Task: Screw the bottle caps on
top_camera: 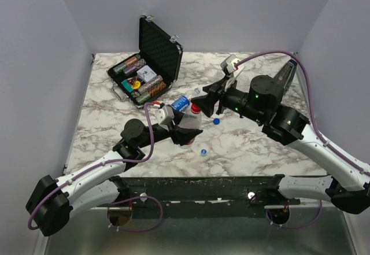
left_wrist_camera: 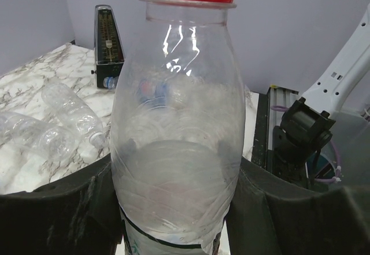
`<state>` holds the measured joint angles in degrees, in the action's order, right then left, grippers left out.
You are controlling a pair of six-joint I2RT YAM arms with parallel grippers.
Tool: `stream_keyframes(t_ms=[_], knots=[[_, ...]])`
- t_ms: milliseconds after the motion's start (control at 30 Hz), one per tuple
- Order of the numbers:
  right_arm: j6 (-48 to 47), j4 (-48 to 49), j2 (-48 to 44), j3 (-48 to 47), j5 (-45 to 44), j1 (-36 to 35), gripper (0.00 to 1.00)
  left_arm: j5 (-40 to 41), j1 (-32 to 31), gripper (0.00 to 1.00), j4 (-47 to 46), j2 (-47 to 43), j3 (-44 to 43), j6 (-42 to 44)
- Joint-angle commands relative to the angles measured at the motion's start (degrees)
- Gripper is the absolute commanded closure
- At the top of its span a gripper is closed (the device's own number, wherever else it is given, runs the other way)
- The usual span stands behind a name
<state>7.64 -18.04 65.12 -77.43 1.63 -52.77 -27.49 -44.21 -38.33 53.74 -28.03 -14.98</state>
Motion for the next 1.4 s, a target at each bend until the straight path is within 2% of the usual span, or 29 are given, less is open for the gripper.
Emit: stream_keyframes(t_ms=[0,333,700,867,1033,1167,1267,1367], knots=[[-1.2,-0.6,-0.6,-2.5,0.5,-0.1,0.31,1.3,0.3,0.37,-4.3,-0.1,0.5,-1.1],[-1.2,0.3,-2.0,0.1,-1.2,0.0,0.31,2.4,0.2,0.37,-4.8,-0.2,0.9,-2.0],[0.3,7.0,-2.6,9.0,3.4,0.0,0.31,3.7,0.3,0.37,-6.2,-0.6,1.6,-3.8],[-0.5,6.3,-3.8,7.6,1.9,0.0,0.3,4.1,0.3,0.37,-5.7,-0.9,1.7,-3.4],[-0.8,2.3,-3.8,1.8,3.3,0.0,0.3,4.5,0.3,0.37,-1.9,-0.5,0.5,-1.6],[-0.1,1.8,-4.6,-0.2,7.5,0.0,0.26,5.4,0.3,0.37,0.6,-0.6,-0.1,0.0],[-1.3,1.1,-5.3,0.1,10.4,0.0,0.18,5.7,0.2,0.37,1.7,-0.8,-0.4,0.5],[-4.4,0.3,-6.2,1.7,15.3,0.3,0.14,5.5,0.3,0.37,2.0,-1.1,-0.5,0.7]])
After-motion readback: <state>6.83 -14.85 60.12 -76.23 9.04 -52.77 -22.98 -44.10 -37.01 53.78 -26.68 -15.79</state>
